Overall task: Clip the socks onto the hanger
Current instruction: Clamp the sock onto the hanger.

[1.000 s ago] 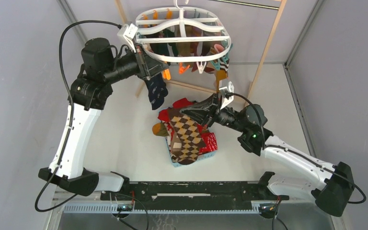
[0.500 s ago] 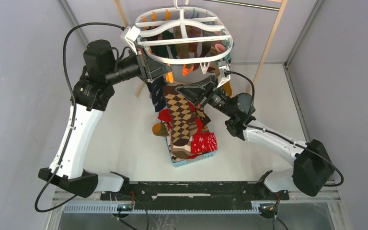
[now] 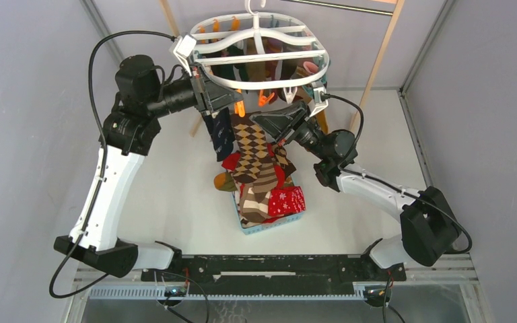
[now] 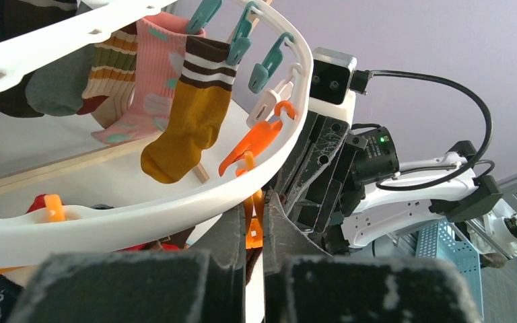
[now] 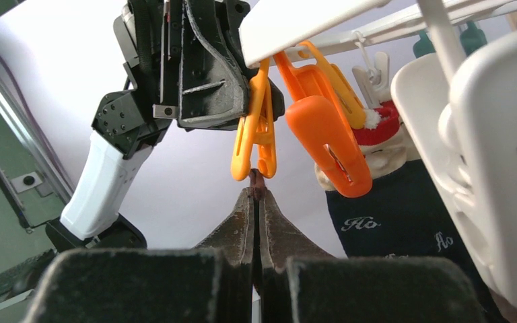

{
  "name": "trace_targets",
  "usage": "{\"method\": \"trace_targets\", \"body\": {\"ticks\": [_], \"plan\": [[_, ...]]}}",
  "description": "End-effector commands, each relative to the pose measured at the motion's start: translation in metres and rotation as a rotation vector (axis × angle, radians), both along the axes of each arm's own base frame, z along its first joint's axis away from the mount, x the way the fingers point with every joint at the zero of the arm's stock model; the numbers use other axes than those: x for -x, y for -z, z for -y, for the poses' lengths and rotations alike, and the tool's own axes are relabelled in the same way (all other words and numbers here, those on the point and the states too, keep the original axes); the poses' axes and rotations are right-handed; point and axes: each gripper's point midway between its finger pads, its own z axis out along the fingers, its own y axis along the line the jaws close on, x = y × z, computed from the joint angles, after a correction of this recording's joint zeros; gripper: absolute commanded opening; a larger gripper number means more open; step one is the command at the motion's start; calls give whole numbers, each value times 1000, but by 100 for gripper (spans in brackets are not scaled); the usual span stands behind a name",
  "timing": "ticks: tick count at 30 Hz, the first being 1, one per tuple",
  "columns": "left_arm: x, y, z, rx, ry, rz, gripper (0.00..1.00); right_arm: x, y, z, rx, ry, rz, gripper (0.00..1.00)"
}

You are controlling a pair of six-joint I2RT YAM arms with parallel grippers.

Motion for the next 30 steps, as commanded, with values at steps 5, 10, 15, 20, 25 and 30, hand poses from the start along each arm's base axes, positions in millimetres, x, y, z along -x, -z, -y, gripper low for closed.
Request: {"method": "trace_targets", "body": {"ticks": [5, 10, 15, 20, 25, 30], "plan": [[22, -9, 4, 27, 96, 12, 0, 14, -40, 10, -102, -51, 83, 0], [23, -9, 4, 29, 108, 11, 0, 13, -41, 9, -98, -54, 79, 0], [25, -11, 4, 31, 110, 16, 0, 11, -45, 9, -112, -46, 76, 0], [28, -13, 5, 37, 123, 17, 0, 6, -46, 4, -111, -34, 62, 0], [28, -12, 5, 36, 126, 20, 0, 4, -50, 7, -135, -18, 58, 0], [25, -12, 4, 34, 110, 22, 7, 5, -51, 5, -137, -11, 57, 0]]}}
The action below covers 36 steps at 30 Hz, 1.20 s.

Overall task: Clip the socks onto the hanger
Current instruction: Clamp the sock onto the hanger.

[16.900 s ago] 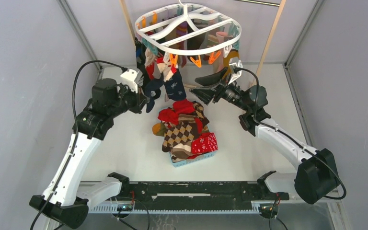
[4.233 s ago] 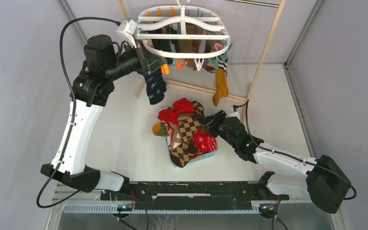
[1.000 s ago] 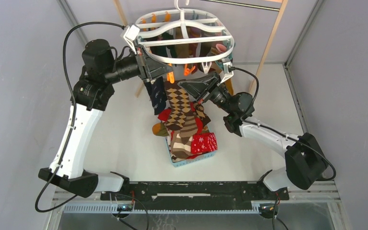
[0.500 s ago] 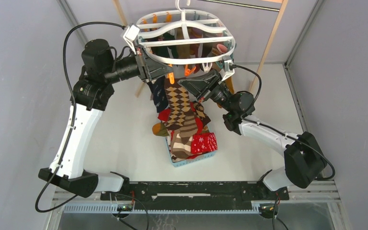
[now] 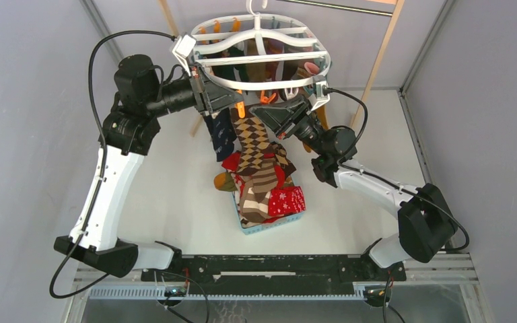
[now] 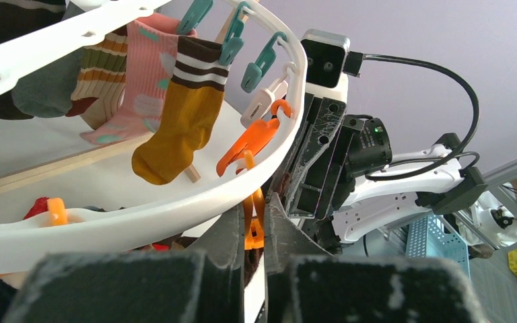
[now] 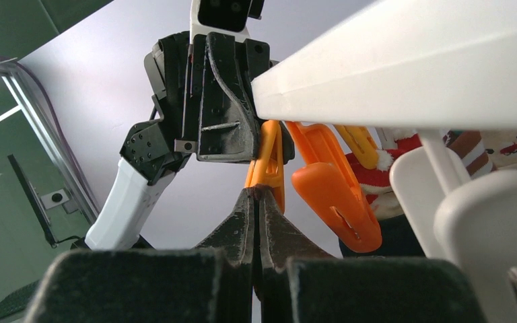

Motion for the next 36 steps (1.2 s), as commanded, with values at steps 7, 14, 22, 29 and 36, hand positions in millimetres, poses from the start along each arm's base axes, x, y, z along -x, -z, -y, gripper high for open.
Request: {"method": "trace_targets", "body": {"ticks": [7, 14, 22, 29, 36], "plan": [[22, -10, 1, 22, 68, 34, 31, 5, -26, 4, -67, 21, 41, 0], [21, -9, -1, 17, 55, 40, 37, 6, -29, 7, -75, 26, 40, 0], [20, -5, -3, 8, 43, 32, 70, 6, -31, 9, -74, 29, 36, 0], [20, 14, -10, -38, 10, 35, 86, 5, -28, 8, -69, 17, 18, 0], [11, 54, -13, -100, -7, 13, 79, 4, -27, 8, -64, 2, 1, 0]]}}
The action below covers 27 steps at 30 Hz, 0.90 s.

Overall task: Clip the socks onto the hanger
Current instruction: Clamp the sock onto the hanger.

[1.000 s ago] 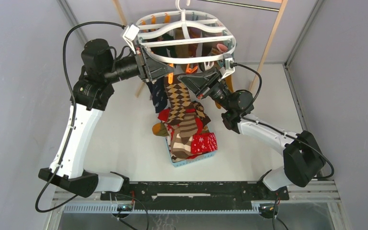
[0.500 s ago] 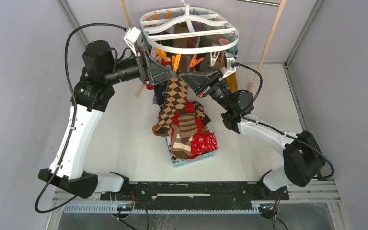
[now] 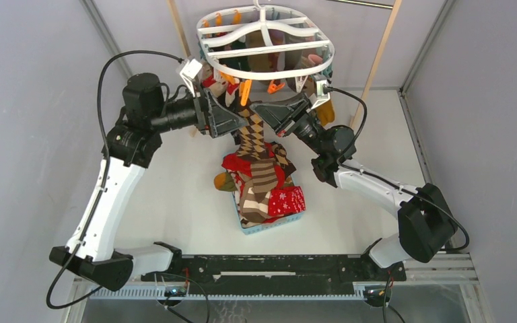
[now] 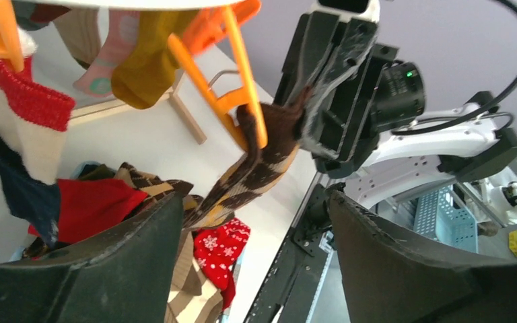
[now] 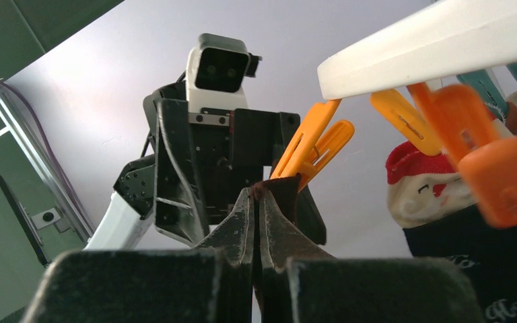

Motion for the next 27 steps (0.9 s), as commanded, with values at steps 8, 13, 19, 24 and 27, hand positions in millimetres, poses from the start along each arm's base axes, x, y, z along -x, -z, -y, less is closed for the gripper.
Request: {"method": "trace_targets", "body": {"ticks": [8, 13, 19, 24, 27], "plan": [[-10, 16, 0, -52, 34, 107, 64, 13, -31, 6, -53, -66, 29, 0], [-7, 18, 4, -48, 83, 110, 37, 13, -31, 4, -42, -73, 22, 0], [-10, 19, 0, -50, 49, 104, 5, 12, -30, 5, -14, -55, 13, 17], [-5, 11, -12, -52, 0, 117, 0, 3, -10, 16, 75, 47, -37, 54], [1, 7, -17, -60, -14, 128, 0, -2, 8, 30, 134, 129, -68, 63]]}}
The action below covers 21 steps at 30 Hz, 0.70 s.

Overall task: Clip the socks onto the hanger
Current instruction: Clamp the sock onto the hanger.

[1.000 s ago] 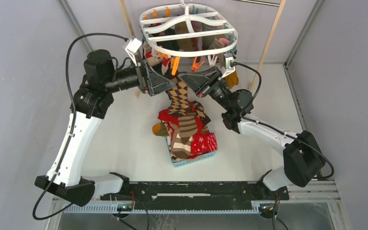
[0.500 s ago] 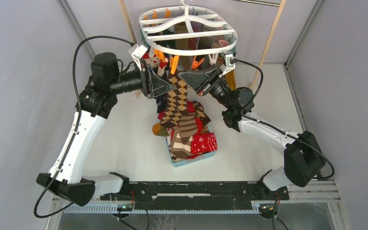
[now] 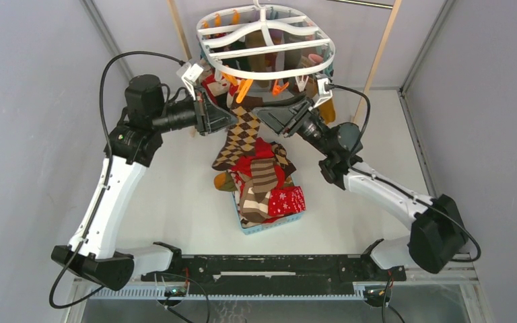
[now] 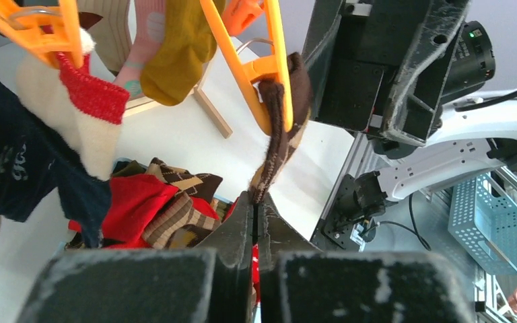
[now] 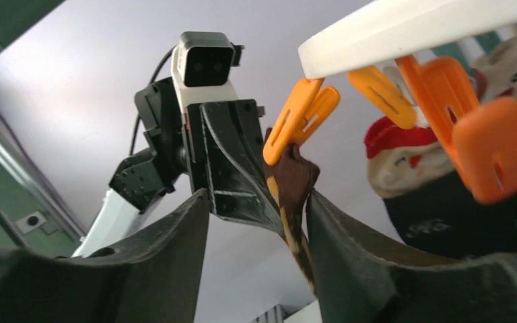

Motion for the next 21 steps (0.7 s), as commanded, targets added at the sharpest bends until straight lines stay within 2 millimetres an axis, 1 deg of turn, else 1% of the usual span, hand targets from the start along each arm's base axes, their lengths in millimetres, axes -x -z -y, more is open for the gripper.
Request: {"method": "trace_targets", "body": {"ticks": [1, 4, 6, 10, 14, 19, 21], "plan": [[15, -18, -11, 1, -25, 73, 0, 1, 5, 29, 69, 136, 16, 64], [17, -21, -14, -10, -35, 74, 0, -3, 19, 45, 118, 211, -3, 67], [19, -23, -15, -12, -39, 77, 0, -5, 22, 55, 135, 253, 4, 67], [21, -27, -17, -12, -45, 83, 0, -12, 18, 63, 142, 291, 23, 68], [22, -31, -18, -12, -52, 88, 0, -20, 9, 61, 152, 307, 47, 70], [27, -35, -19, -9, -48, 93, 0, -30, 4, 53, 143, 343, 61, 76], [28, -36, -19, -9, -46, 94, 0, -33, 3, 48, 145, 358, 73, 77]]}}
